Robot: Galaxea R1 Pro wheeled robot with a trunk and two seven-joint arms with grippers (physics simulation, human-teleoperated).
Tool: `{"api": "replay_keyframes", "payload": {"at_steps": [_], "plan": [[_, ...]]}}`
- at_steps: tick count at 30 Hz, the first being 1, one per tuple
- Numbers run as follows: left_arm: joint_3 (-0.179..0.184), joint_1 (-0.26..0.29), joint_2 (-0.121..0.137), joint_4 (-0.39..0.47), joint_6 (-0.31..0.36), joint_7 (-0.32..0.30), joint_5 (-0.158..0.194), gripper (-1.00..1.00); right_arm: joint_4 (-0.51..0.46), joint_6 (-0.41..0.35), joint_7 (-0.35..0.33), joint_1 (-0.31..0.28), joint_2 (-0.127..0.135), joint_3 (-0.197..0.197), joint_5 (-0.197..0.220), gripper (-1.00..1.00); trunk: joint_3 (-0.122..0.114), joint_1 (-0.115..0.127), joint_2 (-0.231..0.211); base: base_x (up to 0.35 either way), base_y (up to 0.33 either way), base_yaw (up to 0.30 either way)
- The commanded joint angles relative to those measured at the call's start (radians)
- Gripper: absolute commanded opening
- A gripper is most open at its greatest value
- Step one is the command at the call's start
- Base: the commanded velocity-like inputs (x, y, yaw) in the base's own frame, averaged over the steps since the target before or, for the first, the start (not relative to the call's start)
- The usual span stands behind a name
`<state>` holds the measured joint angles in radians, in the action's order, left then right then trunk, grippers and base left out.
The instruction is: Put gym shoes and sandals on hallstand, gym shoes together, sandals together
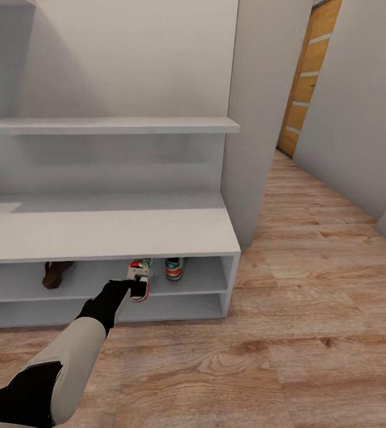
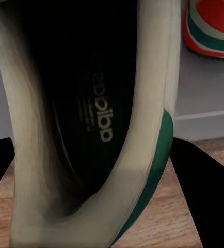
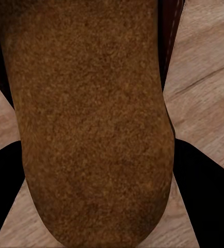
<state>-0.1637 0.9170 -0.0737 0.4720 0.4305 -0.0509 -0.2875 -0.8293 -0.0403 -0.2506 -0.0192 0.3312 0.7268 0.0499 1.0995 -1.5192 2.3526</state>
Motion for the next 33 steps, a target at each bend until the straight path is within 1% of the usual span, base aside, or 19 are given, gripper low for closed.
{"api": "replay_keyframes", "payload": {"at_steps": [1, 7, 13, 20, 24, 32, 33], "plan": [[-0.008, 0.000, -0.001, 0.002, 0.003, -0.006, -0.010, -1.00, -0.001, -0.004, -0.007, -0.001, 0.000, 0.003, 0.005, -1.00, 0.001, 0.000, 0.000, 0.161, 0.000, 0.000], [-0.008, 0.000, -0.001, 0.002, 0.002, -0.006, -0.009, -1.00, -0.001, -0.004, -0.007, -0.001, 0.000, 0.003, 0.005, -1.00, 0.001, 0.000, 0.000, 0.053, 0.000, 0.000], [-0.008, 0.000, -0.001, 0.000, -0.005, -0.006, -0.009, -1.00, -0.001, -0.004, -0.007, -0.001, 0.000, 0.003, 0.005, -1.00, 0.001, 0.000, 0.000, 0.175, 0.000, 0.000], [-0.008, -0.001, -0.001, 0.000, -0.006, -0.007, -0.009, -1.00, -0.001, -0.004, -0.007, -0.001, 0.000, 0.004, 0.005, -1.00, 0.001, 0.000, 0.000, 0.029, 0.000, 0.000], [-0.008, -0.001, -0.001, 0.000, -0.016, -0.007, -0.009, -1.00, -0.001, -0.004, -0.007, -0.001, 0.000, 0.005, 0.005, -1.00, 0.014, -0.016, 0.028, 0.001, 0.000, 0.000], [-0.008, -0.001, -0.001, 0.000, -0.019, -0.006, -0.009, -1.00, -0.001, -0.004, -0.007, -0.001, 0.000, 0.005, 0.005, -1.00, 0.051, -0.046, 0.084, 0.000, 0.000, 0.000], [-0.008, -0.001, -0.001, 0.000, -0.019, -0.006, -0.009, -1.00, -0.001, -0.004, -0.007, -0.001, 0.000, 0.004, 0.005, -1.00, 0.052, -0.046, 0.084, 0.000, 0.000, 0.000]]}}
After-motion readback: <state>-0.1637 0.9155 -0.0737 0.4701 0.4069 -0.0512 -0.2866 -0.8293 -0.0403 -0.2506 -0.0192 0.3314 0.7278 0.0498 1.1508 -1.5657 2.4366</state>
